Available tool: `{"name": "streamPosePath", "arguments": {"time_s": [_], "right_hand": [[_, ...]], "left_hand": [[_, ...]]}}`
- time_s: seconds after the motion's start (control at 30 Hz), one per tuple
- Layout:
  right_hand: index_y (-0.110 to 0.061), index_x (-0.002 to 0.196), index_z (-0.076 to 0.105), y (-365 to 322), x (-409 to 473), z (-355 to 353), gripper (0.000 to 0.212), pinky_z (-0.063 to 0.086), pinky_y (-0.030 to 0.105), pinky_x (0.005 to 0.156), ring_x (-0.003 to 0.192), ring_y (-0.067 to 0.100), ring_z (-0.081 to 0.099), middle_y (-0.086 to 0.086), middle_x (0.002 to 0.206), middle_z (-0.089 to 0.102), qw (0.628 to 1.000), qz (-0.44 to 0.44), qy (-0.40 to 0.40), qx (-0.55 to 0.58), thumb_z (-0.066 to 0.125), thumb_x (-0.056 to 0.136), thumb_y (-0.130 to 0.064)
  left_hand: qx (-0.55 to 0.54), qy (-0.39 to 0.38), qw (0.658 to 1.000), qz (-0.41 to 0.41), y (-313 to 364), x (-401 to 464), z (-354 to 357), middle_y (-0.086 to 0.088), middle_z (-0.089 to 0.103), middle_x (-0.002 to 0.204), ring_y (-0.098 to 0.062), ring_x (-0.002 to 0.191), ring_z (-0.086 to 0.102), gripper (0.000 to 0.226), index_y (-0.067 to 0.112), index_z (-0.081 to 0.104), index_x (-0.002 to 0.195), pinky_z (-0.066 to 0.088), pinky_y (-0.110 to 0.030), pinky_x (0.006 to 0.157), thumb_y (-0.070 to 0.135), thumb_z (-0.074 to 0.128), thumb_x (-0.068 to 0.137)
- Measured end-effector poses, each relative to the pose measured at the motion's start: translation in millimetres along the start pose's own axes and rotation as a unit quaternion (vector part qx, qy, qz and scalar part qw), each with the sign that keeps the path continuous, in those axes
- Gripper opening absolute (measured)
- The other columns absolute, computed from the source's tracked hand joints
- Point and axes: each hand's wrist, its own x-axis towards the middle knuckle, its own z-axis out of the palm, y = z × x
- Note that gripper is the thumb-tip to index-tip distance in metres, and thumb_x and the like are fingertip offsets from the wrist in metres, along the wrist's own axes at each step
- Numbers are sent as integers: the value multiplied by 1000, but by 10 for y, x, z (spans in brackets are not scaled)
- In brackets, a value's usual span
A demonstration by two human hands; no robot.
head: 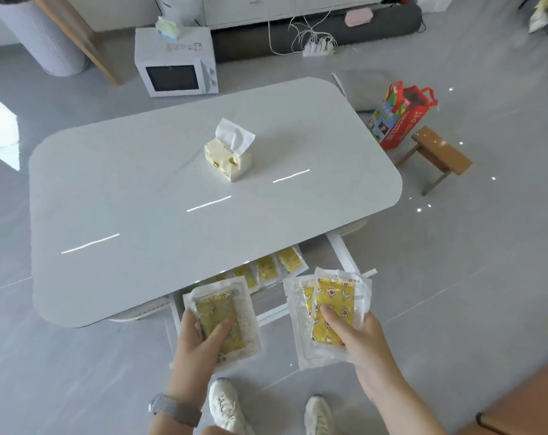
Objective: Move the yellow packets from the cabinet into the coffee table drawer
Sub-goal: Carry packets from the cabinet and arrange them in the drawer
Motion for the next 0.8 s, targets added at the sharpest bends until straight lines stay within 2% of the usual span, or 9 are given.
{"name": "streamPosePath", "arguments": {"time_s": [0.1,0.17,0.2,0.27,0.37,0.5,0.6,0.73,0.8], "right_hand": [[-13,106,71,357,473,-75,31,56,41,88,92,18,72,1,96,76,1000,-4,-7,-22,76,79,-27],[-13,108,69,621,796,-58,29,57,38,84,89,16,73,1,95,77,999,-11,-13,-31,75,82,-23],[-12,109,69,762,957,-35,28,58,32,79,88,15,73,1,95,77,999,-16,-19,-32,74,83,-21],[-13,107,69,1040,1286,31,24,55,21,70,88,15,73,0,94,77,998,-33,-31,-40,73,85,-18],[-18,103,69,1457,1771,171,21,53,17,67,86,10,72,-7,90,76,992,-85,-46,-83,75,84,-22],[-21,105,67,1917,2328,373,21,52,18,76,87,3,70,-12,92,75,969,-170,-88,-154,73,85,-28],[-22,103,66,2150,2621,505,20,51,17,81,90,0,68,-13,94,74,956,-218,-114,-159,73,85,-28],[-25,105,66,2326,2831,591,23,50,22,86,92,-1,67,-15,96,74,948,-235,-135,-166,74,84,-33],[-25,106,65,2372,2884,582,25,49,25,87,94,1,67,-14,98,74,947,-234,-140,-169,73,84,-34]], "left_hand": [[-6,10,1000,-11,-503,256,109,-12,71,102,-29,93,69,25,16,56,109,58,-38,69,2,64,89],[0,9,1000,-14,-815,467,144,-13,70,102,-30,94,69,24,16,56,107,57,-44,77,2,64,89],[2,11,1000,-12,-962,590,144,-13,70,102,-30,95,68,24,15,56,107,58,-44,77,2,64,89],[3,18,1000,-8,-1236,859,113,-13,70,101,-29,93,69,24,13,55,108,59,-38,70,0,63,89],[8,21,1000,6,-1571,1289,27,-12,69,98,-26,88,70,24,11,54,108,59,-30,60,-2,62,89],[36,-2,998,47,-1915,1803,-88,-10,72,100,-23,89,72,26,12,55,110,60,-33,67,0,63,88],[65,-9,995,71,-2090,2101,-118,-8,72,101,-19,87,73,27,13,56,110,59,-31,68,1,65,88],[48,8,995,84,-2210,2281,-119,-12,70,105,-17,82,72,31,9,54,114,58,-26,61,1,66,87],[17,24,996,84,-2203,2269,-140,-13,68,108,-19,84,71,36,11,52,118,59,-28,62,1,66,86]]}}
